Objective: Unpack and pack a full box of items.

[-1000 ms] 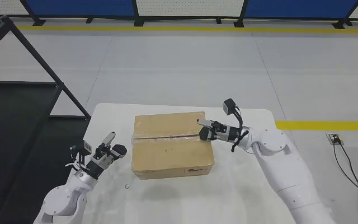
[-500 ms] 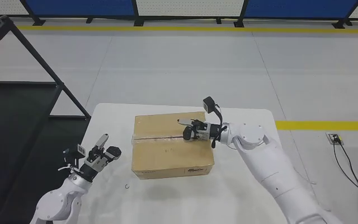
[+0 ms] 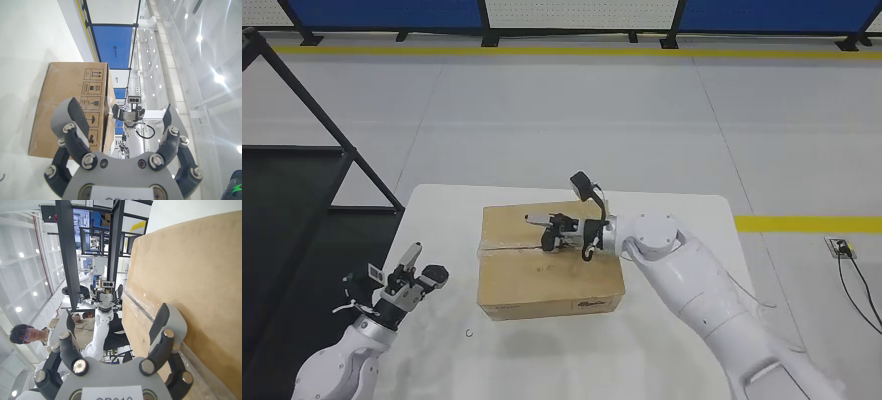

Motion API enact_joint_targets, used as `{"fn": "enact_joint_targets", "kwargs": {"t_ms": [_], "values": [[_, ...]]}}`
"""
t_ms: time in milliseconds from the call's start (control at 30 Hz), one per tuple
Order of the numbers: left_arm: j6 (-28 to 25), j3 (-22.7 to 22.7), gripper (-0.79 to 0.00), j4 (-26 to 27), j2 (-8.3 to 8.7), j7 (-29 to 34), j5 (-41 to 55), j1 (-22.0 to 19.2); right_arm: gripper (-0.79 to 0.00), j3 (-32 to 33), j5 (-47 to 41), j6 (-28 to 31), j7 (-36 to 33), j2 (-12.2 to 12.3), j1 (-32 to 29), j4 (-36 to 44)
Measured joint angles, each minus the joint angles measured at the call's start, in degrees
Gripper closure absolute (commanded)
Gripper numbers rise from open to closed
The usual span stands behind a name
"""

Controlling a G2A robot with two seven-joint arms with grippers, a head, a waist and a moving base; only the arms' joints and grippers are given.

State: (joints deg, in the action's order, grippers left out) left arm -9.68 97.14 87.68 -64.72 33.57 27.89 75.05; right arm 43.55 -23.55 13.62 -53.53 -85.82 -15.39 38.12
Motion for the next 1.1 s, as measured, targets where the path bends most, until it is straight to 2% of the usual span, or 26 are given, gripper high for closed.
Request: {"fn": "enact_joint_targets", "kwargs": {"t_ms": [167, 333, 433, 600, 633, 667, 700, 733, 767, 800, 967, 1100], "values": [[-0.12, 0.52, -0.785, -0.20, 0.06, 0.05, 0.63, 0.47, -0.785, -1.27, -1.59, 1.45, -0.45, -2.13, 1.64, -4.07], [0.25, 0.15, -0.785, -0.34, 0.07, -0.03, 0.53, 0.13, -0.785, -0.32, -2.63, 5.42, -3.55, -2.55, 3.10, -6.64], [0.72, -0.43, -0.785, -0.25, 0.07, 0.07, 0.06, -0.37, -0.785, 1.48, -3.05, 8.28, -6.55, -1.70, 3.37, -7.23], [1.59, -1.94, -0.785, 0.02, 0.02, 0.15, -0.96, -1.56, -0.785, 6.02, -2.19, 12.02, -10.99, 1.39, 2.16, -6.31], [1.68, -2.25, -0.785, 0.04, 0.00, 0.15, -1.11, -1.80, -0.763, 7.01, -1.76, 12.55, -11.16, 2.11, 1.68, -5.92], [1.81, -2.68, -0.785, 0.03, -0.02, 0.14, -1.34, -2.12, -0.529, 8.47, -1.24, 13.08, -11.25, 3.12, 0.87, -5.25], [1.89, -2.98, -0.785, 0.00, -0.04, 0.12, -1.53, -2.35, -0.351, 9.64, -0.90, 13.31, -11.30, 3.91, 0.14, -4.63], [1.96, -3.29, -0.785, -0.03, -0.06, 0.09, -1.71, -2.57, -0.237, 10.87, -0.56, 13.47, -11.30, 4.73, -0.66, -3.95], [2.06, -3.69, -0.785, -0.08, -0.08, 0.05, -1.93, -2.86, -0.058, 12.64, -0.08, 13.55, -11.26, 5.86, -1.87, -2.92], [2.11, -3.99, -0.785, -0.10, -0.10, 0.02, -2.10, -3.07, 0.000, 14.04, 0.21, 13.51, -11.26, 6.74, -2.88, -2.01], [2.35, -5.33, -0.785, -0.24, -0.20, -0.25, -2.87, -3.97, 0.000, 22.60, 1.91, 11.20, -12.25, 11.53, -10.18, 6.12], [2.57, -6.14, -0.785, -0.38, -0.26, -0.59, -3.41, -4.46, 0.000, 27.68, 3.10, 7.02, -13.32, 14.05, -16.54, 14.75]]}}
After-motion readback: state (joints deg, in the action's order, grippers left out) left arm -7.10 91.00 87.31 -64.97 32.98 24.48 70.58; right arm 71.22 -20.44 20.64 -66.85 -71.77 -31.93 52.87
